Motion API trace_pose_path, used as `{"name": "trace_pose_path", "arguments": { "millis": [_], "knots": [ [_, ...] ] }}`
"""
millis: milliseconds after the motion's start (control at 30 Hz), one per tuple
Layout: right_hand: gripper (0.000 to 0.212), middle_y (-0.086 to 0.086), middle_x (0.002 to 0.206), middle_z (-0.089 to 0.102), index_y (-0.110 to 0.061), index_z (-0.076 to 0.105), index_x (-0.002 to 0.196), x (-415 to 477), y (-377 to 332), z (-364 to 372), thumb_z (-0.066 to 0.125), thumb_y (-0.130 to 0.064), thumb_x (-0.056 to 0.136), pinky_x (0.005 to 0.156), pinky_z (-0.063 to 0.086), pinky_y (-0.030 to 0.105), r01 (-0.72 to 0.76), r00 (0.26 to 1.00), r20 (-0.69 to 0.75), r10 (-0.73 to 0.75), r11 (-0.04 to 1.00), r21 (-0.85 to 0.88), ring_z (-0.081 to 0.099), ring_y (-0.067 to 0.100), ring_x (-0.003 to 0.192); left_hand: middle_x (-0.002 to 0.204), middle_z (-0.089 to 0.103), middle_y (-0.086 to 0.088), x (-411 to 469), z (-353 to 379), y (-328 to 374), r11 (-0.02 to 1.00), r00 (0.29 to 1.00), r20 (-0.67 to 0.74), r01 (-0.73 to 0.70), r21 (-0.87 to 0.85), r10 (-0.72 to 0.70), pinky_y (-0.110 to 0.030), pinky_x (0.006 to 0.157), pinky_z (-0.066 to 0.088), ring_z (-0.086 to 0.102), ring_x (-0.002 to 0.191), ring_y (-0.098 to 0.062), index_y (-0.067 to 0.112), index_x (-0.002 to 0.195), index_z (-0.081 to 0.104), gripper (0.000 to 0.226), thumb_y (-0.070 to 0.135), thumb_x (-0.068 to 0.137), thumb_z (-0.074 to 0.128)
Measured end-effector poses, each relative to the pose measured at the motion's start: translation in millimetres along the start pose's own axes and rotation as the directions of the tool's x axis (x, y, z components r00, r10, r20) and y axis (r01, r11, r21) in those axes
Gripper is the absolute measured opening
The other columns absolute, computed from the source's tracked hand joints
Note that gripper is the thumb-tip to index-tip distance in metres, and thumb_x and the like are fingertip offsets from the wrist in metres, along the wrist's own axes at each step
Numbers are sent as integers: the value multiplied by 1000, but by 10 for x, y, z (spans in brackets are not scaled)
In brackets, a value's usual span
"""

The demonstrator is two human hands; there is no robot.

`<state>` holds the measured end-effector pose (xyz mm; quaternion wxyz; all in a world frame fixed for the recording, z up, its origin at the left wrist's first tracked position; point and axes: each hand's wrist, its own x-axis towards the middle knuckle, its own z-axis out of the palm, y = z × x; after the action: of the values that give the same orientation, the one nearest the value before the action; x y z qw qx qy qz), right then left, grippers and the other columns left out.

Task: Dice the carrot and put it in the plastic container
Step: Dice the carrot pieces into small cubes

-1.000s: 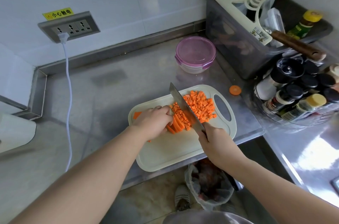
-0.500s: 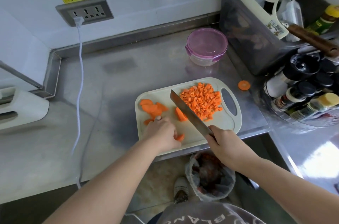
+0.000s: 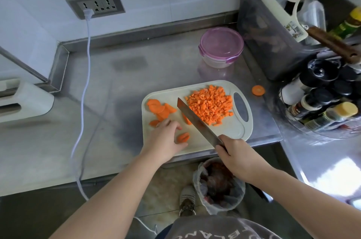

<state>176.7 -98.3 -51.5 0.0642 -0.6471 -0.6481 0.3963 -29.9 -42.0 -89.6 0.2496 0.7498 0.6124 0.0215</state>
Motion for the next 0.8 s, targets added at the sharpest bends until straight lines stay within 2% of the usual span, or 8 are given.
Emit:
{"name": "trace_pose_path", "arguments": {
  "millis": [100, 167, 267, 400, 533, 633, 700, 800],
  "knots": [
    [26, 6, 70, 56, -18, 44, 75, 5, 26, -28, 40, -22, 100, 58, 40, 37, -4, 1000, 1, 4, 1000, -3, 48, 20, 61, 116, 51, 5, -11, 81, 33, 999, 1000, -2, -8, 40, 8, -28, 88, 42, 53, 109, -14, 19, 114, 56, 46, 44, 78, 71],
    [24, 6, 71, 57, -14, 47, 79, 7, 45, -39, 40, -22, 100, 59, 41, 39, -9, 1000, 2, 9, 1000, -4, 50, 21, 62, 110, 54, 4, -5, 100, 44, 1000, 1000, -14, 8, -9, -9, -29, 85, 44, 55, 102, -15, 17, 109, 60, 36, 37, 80, 71],
    [24, 5, 70, 55, -13, 47, 80, 7, 60, -47, 40, -22, 101, 56, 38, 34, -3, 1000, 11, 3, 1000, -4, 46, 18, 59, 99, 57, 5, 2, 107, 33, 996, 999, -33, 31, -88, -34, -31, 82, 48, 59, 92, -15, 16, 101, 65, 23, 30, 84, 69],
    [23, 4, 71, 56, -10, 51, 84, 6, 61, -52, 40, -22, 101, 58, 40, 34, 10, 1000, 27, -10, 1000, -4, 51, 21, 63, 87, 57, 8, 28, 122, 11, 982, 995, -56, 68, -175, -79, -26, 77, 49, 57, 81, -11, 15, 95, 69, 18, 29, 84, 70],
    [24, 2, 71, 56, -19, 46, 78, 6, 57, -48, 40, -23, 101, 59, 44, 35, 23, 999, 48, -22, 999, -28, 55, 21, 65, 90, 64, 2, 41, 154, 15, 978, 991, -91, 75, -195, -94, -28, 76, 50, 60, 81, -14, 13, 93, 70, 19, 29, 85, 70],
    [26, 1, 71, 55, -22, 41, 74, -6, 74, -30, 41, -23, 101, 59, 44, 35, 26, 998, 60, -23, 998, -57, 54, 20, 65, 100, 65, 0, 4, 174, 37, 981, 987, -136, 64, -184, -90, -32, 80, 51, 63, 88, -17, 11, 99, 70, 25, 31, 85, 69],
    [22, 1, 75, 57, -21, 43, 79, -26, 97, -4, 40, -24, 101, 63, 48, 38, 24, 997, 69, -19, 997, -76, 56, 19, 67, 107, 63, 1, -30, 178, 50, 984, 981, -166, 69, -165, -97, -32, 82, 51, 63, 93, -17, 11, 105, 67, 32, 35, 84, 69],
    [12, 0, 84, 59, -24, 45, 91, -56, 125, 42, 39, -26, 100, 68, 53, 39, 44, 997, 76, -35, 992, -116, 57, 17, 71, 105, 63, 1, -59, 187, 72, 982, 973, -199, 81, -173, -115, -31, 79, 51, 63, 90, -17, 11, 101, 67, 31, 37, 85, 69]
  ]
}}
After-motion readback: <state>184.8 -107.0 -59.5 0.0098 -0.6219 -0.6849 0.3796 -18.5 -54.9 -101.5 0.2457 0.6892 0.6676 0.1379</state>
